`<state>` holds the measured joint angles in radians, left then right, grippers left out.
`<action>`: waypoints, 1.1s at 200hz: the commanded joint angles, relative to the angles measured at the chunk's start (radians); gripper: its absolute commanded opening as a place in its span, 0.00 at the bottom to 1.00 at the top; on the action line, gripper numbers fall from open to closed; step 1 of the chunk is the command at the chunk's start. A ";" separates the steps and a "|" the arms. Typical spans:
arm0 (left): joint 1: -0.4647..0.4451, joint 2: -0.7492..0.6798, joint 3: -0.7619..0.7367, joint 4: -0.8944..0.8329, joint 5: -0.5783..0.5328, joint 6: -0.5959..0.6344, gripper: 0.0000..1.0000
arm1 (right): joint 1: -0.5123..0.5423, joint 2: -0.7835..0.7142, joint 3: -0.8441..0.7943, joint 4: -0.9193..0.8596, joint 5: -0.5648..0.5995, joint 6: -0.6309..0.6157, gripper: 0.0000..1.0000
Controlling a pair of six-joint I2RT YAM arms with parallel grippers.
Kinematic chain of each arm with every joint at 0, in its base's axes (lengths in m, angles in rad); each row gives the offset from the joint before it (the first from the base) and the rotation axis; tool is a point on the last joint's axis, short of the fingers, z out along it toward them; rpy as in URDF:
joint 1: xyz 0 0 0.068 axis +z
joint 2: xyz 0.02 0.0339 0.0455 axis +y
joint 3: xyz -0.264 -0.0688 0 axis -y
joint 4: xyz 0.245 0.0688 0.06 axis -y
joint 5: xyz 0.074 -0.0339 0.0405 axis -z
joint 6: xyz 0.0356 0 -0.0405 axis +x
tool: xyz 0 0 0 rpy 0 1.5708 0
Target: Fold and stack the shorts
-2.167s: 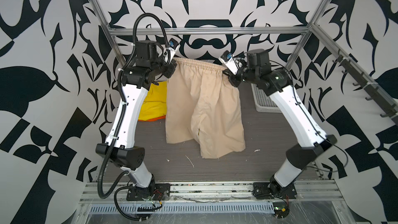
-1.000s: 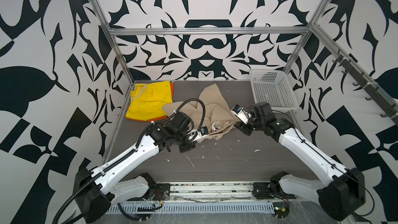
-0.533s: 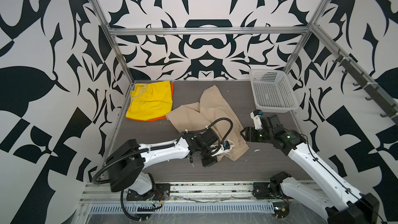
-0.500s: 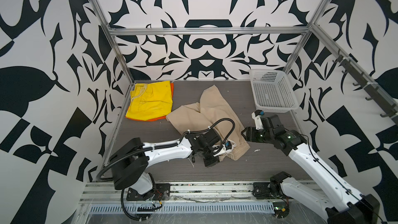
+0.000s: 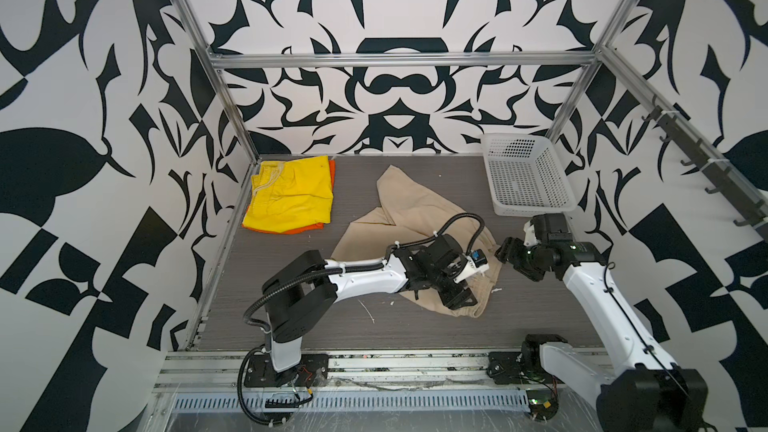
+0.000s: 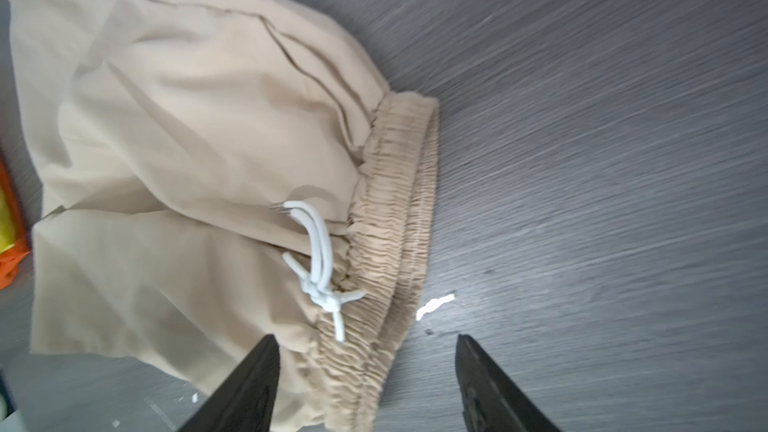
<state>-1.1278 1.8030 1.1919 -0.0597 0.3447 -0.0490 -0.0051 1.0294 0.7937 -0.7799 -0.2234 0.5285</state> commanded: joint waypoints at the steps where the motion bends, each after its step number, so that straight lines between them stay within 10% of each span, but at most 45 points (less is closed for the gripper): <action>1: 0.064 -0.129 -0.076 0.084 0.036 -0.116 0.65 | 0.002 0.024 -0.040 0.065 -0.137 0.049 0.75; 103: 0.332 -0.241 -0.319 0.060 -0.085 -0.538 0.64 | 0.120 0.361 -0.068 0.387 -0.093 0.075 0.58; 159: 0.332 -0.248 -0.303 0.128 -0.071 -0.483 0.64 | 0.162 0.503 0.169 0.469 -0.080 -0.002 0.53; 220: 0.197 -0.180 -0.214 0.106 -0.030 -0.201 0.65 | 0.063 0.209 0.070 0.299 -0.176 0.006 0.68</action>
<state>-0.8940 1.5833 0.9360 0.0330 0.2817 -0.3641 0.1055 1.3651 0.9527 -0.3927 -0.3244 0.5125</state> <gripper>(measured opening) 0.649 0.676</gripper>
